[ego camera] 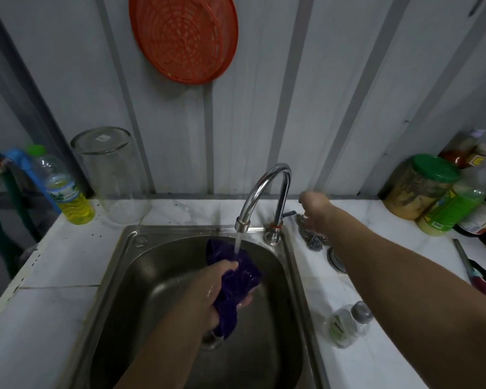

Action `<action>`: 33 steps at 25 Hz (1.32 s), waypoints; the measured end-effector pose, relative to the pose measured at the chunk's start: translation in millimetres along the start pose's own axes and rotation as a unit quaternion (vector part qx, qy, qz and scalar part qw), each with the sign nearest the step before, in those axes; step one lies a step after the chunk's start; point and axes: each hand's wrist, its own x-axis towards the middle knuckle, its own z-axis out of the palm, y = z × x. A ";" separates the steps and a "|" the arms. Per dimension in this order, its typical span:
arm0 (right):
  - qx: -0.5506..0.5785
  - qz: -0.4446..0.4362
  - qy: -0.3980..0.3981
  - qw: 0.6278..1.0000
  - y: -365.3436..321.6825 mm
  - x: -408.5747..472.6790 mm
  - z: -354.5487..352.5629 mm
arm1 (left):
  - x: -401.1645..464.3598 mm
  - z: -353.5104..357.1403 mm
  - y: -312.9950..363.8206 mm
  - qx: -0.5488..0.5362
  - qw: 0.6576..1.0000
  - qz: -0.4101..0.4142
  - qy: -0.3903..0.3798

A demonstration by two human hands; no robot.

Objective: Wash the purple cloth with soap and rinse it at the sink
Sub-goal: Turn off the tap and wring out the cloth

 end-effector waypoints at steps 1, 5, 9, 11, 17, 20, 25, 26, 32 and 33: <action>0.090 0.035 -0.019 0.995 1.9 10.3 5.4 | 0.7 -1.4 -0.3 -0.001 1.000 0.000 -0.002; 0.199 0.086 -0.027 0.976 20.9 52.9 24.6 | 7.8 -15.3 1.4 -0.008 1.000 0.007 -0.020; 0.209 0.069 -0.020 0.975 14.8 37.3 35.8 | 15.7 -24.3 2.8 -0.008 1.000 0.006 -0.007; 0.208 0.070 -0.035 0.975 13.8 29.6 39.4 | 16.5 -23.8 1.1 -0.004 1.000 -0.002 -0.006; 0.210 0.034 -0.104 0.972 0.7 0.4 40.8 | 9.7 -13.0 -2.4 0.000 1.000 -0.006 -0.023; 0.198 0.021 -0.105 0.974 -3.1 -3.9 42.4 | 4.6 -12.6 -2.0 0.000 1.000 -0.007 -0.026; 0.199 0.035 -0.133 0.970 5.5 -6.6 34.3 | -3.2 -11.9 -0.6 -0.005 0.999 -0.005 -0.035; 0.213 0.040 -0.121 0.969 8.8 -5.6 33.6 | -4.7 -11.1 -0.7 -0.004 0.999 -0.006 -0.036; 0.311 -0.018 0.013 0.950 46.6 -51.2 35.3 | -26.0 -1.2 -2.4 -0.001 0.998 0.011 -0.070; 0.329 -0.043 -0.009 0.943 62.1 -69.4 39.2 | -30.3 1.4 -1.9 -0.011 0.997 0.014 -0.077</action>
